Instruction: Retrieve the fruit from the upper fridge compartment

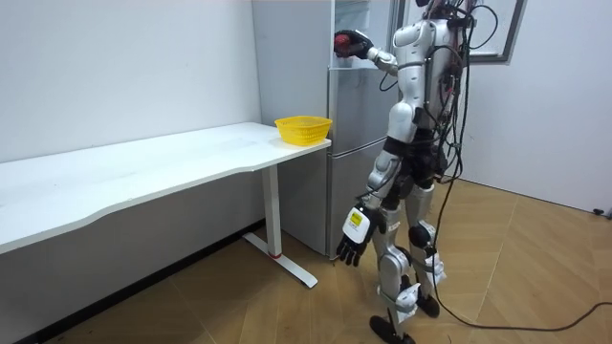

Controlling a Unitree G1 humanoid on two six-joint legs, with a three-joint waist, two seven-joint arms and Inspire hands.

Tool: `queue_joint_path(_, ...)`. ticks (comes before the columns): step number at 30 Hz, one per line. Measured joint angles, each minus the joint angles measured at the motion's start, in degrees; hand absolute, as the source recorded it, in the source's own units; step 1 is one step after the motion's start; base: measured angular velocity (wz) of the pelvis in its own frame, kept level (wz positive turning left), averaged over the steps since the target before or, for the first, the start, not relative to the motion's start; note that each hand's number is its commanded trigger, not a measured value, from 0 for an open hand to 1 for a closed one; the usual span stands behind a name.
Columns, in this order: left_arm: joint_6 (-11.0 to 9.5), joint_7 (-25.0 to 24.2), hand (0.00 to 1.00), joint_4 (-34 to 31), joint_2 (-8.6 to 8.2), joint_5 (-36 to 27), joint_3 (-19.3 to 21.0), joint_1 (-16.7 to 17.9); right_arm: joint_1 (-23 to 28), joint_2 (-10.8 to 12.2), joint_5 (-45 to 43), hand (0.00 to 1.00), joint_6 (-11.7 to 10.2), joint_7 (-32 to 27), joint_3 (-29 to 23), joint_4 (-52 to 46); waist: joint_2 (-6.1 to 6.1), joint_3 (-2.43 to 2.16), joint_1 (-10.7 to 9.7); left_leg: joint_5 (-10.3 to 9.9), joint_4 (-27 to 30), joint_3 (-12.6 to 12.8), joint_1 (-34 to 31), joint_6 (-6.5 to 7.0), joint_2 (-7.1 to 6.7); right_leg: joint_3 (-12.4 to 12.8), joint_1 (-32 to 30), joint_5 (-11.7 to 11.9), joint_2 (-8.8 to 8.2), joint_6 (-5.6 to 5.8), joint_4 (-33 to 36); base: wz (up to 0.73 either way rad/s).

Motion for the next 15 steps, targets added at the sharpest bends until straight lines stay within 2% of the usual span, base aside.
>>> queue_joint_path(3, -1.26, -0.01, 0.00, -0.03, -0.20, 0.13, 0.00, 0.07, 2.61, 1.49, 1.85, 1.00, -2.26, -0.07, 0.44, -6.54, 0.10, 0.00, -0.78, 0.00, 0.05, 0.69, 0.41, 0.00, 0.10, 0.35, 0.99, 0.00, 0.13, 0.00, -0.67, 0.06)
queue_joint_path(5, -2.10, -0.07, 0.00, -0.05, -0.69, 0.14, 0.01, -0.14, 2.81, 3.03, 2.94, 1.00, -3.92, 0.14, 0.51, -7.93, 0.43, 0.18, -1.12, 0.02, -0.14, 0.20, 0.95, 0.00, 0.48, 0.27, 0.65, -0.01, 0.38, -0.01, 0.71, -0.01)
queue_joint_path(6, -2.43, -0.11, 0.00, -0.04, -0.97, 0.16, -0.03, -0.53, 3.45, 3.66, 3.07, 1.00, -5.28, 0.19, 0.50, -9.14, 1.44, 0.86, -1.38, 0.16, -0.43, -2.02, 1.91, 0.10, 1.59, 0.33, -1.57, -0.50, 0.92, -0.18, 4.71, -0.29)
queue_joint_path(7, -3.14, 0.06, 0.00, 0.02, -0.76, 0.30, 0.46, -0.97, 4.05, 5.22, 2.89, 1.00, -6.36, 0.67, 0.67, -10.29, 1.56, 0.72, -1.01, 0.12, -0.75, -5.95, 2.17, 0.02, 3.12, 3.44, -4.65, -2.29, 3.73, -1.74, 2.96, -0.46)
queue_joint_path(8, -3.57, 0.29, 0.00, 0.16, -0.44, 0.38, 1.19, -0.75, 4.00, 6.07, 2.72, 1.00, -6.55, 0.89, 1.15, -11.20, 1.30, 0.60, -0.73, 0.02, -0.55, -6.49, 1.73, -0.15, 3.69, 5.29, -5.91, -0.99, 5.13, -2.97, -1.85, -0.75)
queue_joint_path(9, -3.95, 0.66, 0.00, 1.31, -0.02, 0.59, 2.30, 0.02, 3.83, 7.09, 2.30, 1.00, -7.31, 0.85, 2.64, -12.66, -0.27, 0.36, -0.49, -0.87, 0.62, -4.95, 0.71, -1.90, 3.63, 5.48, -7.87, 9.32, 5.77, -4.75, -7.89, -0.37)
queue_joint_path(10, -3.75, 0.70, 0.00, 2.71, -0.90, 0.49, 2.15, 0.04, 5.18, 7.05, 1.94, 1.00, -8.63, 0.51, 3.83, -12.86, 0.50, 0.26, -2.11, -3.28, 2.70, -3.08, 0.81, -4.20, 4.18, 4.38, -8.10, 9.50, 5.31, -5.49, -5.60, -0.06)
queue_joint_path(11, -3.78, 0.69, 0.00, 2.93, -1.35, 0.34, 1.60, 0.11, 6.32, 7.22, 1.65, 1.00, -9.21, 0.36, 3.92, -12.96, 1.06, -0.03, -2.60, -3.30, 2.19, -1.79, 0.99, -4.05, 4.63, 3.86, -7.73, 9.18, 5.42, -5.35, -4.95, 0.48)
queue_joint_path(12, -4.33, 0.64, 0.00, 2.64, -1.85, 0.21, -0.10, 0.01, 7.07, 7.49, 1.73, 1.00, -9.68, 0.14, 3.86, -12.98, 2.08, 0.36, -3.16, -2.73, -0.21, 0.98, 1.18, -3.45, 4.88, 3.26, -7.04, 9.09, 5.59, -5.23, -4.43, 0.37)
queue_joint_path(13, -4.56, 0.64, 0.00, 2.57, -1.92, 0.22, -1.56, -0.38, 6.89, 7.56, 2.27, 1.00, -9.78, 0.09, 3.82, -13.05, 2.34, 0.38, -2.96, -2.46, -1.11, 3.00, 1.14, -2.92, 4.79, 3.31, -7.22, 8.80, 5.63, -4.95, -4.41, 0.30)
queue_joint_path(15, -4.28, 0.69, 0.00, 2.51, -1.83, 0.23, -2.53, -1.00, 6.75, 8.13, 2.68, 1.00, -10.37, 1.32, 3.78, -13.06, 1.88, 0.33, -2.75, -2.72, -1.73, 3.44, 0.65, -2.31, 4.32, 3.36, -7.96, 8.04, 5.37, -4.90, -4.35, 0.09)
